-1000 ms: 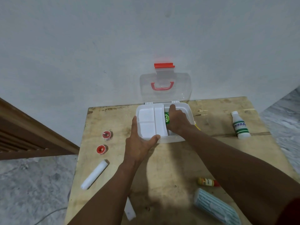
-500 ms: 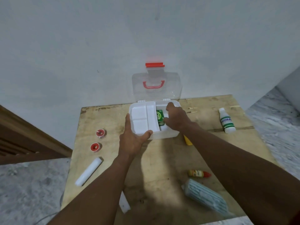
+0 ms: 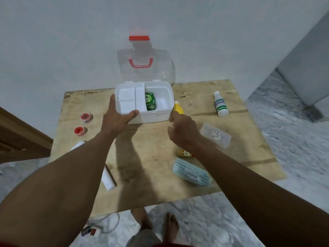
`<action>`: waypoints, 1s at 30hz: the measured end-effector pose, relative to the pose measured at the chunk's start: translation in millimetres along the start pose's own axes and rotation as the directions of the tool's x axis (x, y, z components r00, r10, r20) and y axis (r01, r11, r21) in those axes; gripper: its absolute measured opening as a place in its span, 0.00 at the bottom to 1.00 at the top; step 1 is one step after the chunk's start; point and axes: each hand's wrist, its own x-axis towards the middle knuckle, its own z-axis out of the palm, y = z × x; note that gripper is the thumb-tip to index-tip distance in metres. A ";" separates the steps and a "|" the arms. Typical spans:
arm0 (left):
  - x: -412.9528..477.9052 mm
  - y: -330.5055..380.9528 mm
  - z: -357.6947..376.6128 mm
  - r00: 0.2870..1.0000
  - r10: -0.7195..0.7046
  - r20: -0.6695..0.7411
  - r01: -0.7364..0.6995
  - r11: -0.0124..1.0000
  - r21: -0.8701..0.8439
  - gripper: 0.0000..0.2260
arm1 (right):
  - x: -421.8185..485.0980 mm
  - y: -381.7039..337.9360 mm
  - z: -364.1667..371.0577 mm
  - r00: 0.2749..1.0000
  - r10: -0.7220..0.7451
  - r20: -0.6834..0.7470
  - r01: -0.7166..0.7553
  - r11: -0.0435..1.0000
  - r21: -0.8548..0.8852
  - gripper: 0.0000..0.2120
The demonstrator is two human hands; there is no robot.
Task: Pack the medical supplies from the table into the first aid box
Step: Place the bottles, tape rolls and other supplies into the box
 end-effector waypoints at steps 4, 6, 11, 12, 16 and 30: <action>2.4 -2.0 -1.7 0.999 -0.041 0.025 0.041 0.999 0.005 0.46 | -39.1 8.3 0.4 0.983 0.060 0.171 -0.042 0.994 -0.106 0.15; 4.4 -2.6 -3.5 0.997 -0.074 0.034 0.074 0.997 0.000 0.49 | -52.4 11.4 0.7 0.963 0.090 0.253 -0.055 0.988 -0.143 0.18; 3.7 -3.1 -3.1 0.998 -0.053 0.027 0.053 0.999 -0.012 0.47 | -66.3 14.0 7.5 0.916 0.154 0.371 -0.089 0.979 -0.186 0.28; 3.7 -2.8 -3.0 0.998 -0.050 0.029 0.050 0.999 -0.016 0.47 | -67.5 13.8 9.7 0.912 0.157 0.380 -0.089 0.978 -0.190 0.28; 3.7 -4.9 -3.3 0.998 -0.049 0.031 0.049 0.999 -0.021 0.48 | -71.9 12.8 16.0 0.902 0.158 0.402 -0.065 0.970 -0.236 0.28; 1.1 -3.1 -0.7 0.999 -0.044 0.027 0.044 0.999 -0.027 0.45 | -64.4 -6.7 12.8 0.889 0.228 0.396 -0.108 0.947 -0.303 0.20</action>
